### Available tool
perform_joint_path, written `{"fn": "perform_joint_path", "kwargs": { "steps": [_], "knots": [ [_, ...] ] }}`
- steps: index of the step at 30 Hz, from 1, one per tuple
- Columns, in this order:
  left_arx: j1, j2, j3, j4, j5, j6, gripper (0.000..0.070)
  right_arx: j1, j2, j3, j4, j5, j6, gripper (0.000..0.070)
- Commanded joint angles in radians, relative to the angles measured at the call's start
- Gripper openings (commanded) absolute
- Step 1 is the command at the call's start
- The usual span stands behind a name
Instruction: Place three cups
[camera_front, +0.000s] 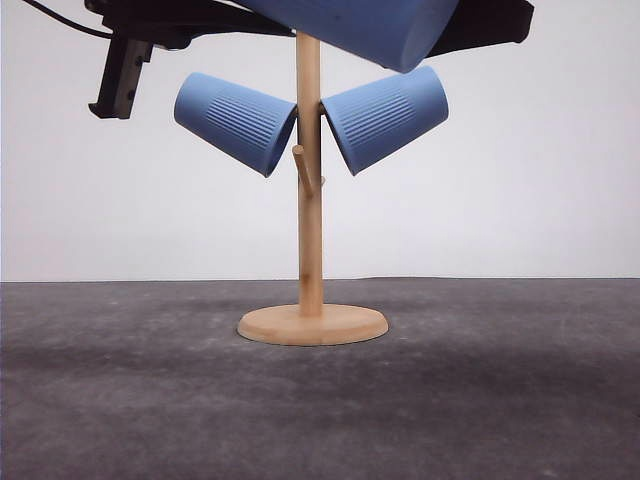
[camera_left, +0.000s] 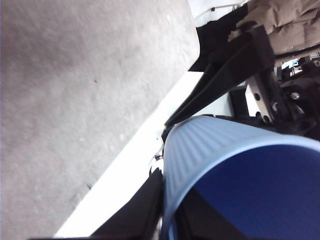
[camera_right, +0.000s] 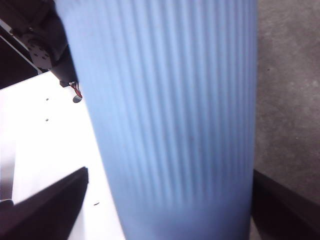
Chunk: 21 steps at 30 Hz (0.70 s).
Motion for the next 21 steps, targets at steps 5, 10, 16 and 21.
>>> {"fn": "perform_joint_path", "kwargs": {
  "steps": [5, 10, 16, 21],
  "knots": [
    [-0.013, 0.009, 0.025, 0.008, 0.009, -0.006, 0.0001, 0.011, 0.012, 0.006, 0.01, 0.001, 0.008, 0.048],
    [-0.013, 0.009, 0.025, 0.008, 0.009, -0.006, 0.0001, 0.011, 0.012, 0.006, 0.009, 0.001, 0.01, 0.0414],
    [-0.013, 0.009, 0.025, 0.008, 0.009, -0.006, 0.0001, 0.011, 0.012, 0.006, 0.009, 0.001, 0.01, 0.0366],
    [-0.013, 0.009, 0.025, 0.008, 0.009, -0.006, 0.0005, 0.011, 0.012, 0.006, 0.009, -0.001, 0.01, 0.0357]
  ]
}}
